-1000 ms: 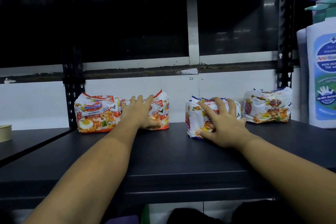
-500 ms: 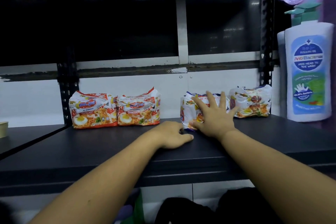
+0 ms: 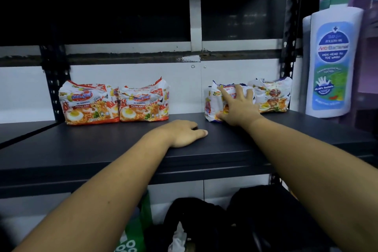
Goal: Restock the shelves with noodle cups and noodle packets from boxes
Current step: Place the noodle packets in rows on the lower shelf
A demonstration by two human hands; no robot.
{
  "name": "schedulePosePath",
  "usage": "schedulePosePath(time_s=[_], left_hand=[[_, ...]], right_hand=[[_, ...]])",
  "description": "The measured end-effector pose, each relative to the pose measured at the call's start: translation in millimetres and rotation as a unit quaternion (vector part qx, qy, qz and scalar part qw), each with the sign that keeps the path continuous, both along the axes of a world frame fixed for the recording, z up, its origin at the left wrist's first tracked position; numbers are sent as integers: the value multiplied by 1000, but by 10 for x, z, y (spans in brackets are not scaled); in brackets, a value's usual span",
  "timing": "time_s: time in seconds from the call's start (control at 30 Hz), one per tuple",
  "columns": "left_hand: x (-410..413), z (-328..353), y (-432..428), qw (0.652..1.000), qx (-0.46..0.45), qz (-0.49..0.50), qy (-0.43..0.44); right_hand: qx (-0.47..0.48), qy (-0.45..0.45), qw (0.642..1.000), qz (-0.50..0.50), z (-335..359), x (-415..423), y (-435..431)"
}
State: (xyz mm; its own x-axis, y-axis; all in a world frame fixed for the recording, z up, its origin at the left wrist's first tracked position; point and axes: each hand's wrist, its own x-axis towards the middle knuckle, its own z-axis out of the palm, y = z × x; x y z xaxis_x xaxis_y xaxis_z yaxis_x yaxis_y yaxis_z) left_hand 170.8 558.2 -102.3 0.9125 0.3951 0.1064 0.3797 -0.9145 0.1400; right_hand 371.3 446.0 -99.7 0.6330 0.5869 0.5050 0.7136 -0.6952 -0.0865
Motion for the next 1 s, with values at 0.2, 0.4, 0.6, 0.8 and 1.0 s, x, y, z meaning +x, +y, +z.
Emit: schedulePosePath(time_s=[0.2,0.4,0.6,0.8,1.0], left_hand=[[-2,9,19,1000,-16,-4,-1],[-16,14,12,1000,-29,-3,-2],[-1,6,47,1000,-27,-4,-1],[26,0,90,1000,-29,-8,1],[14,15,77,1000,-29,-7,6]], right_hand=[[-28,78,996,27,119,183,37],[-43,71,997,3,128,312,164],[-63,65,996,6,160,461,262],[-73,73,995,-1,147,539,335],[-62,84,994,12,78,518,330]])
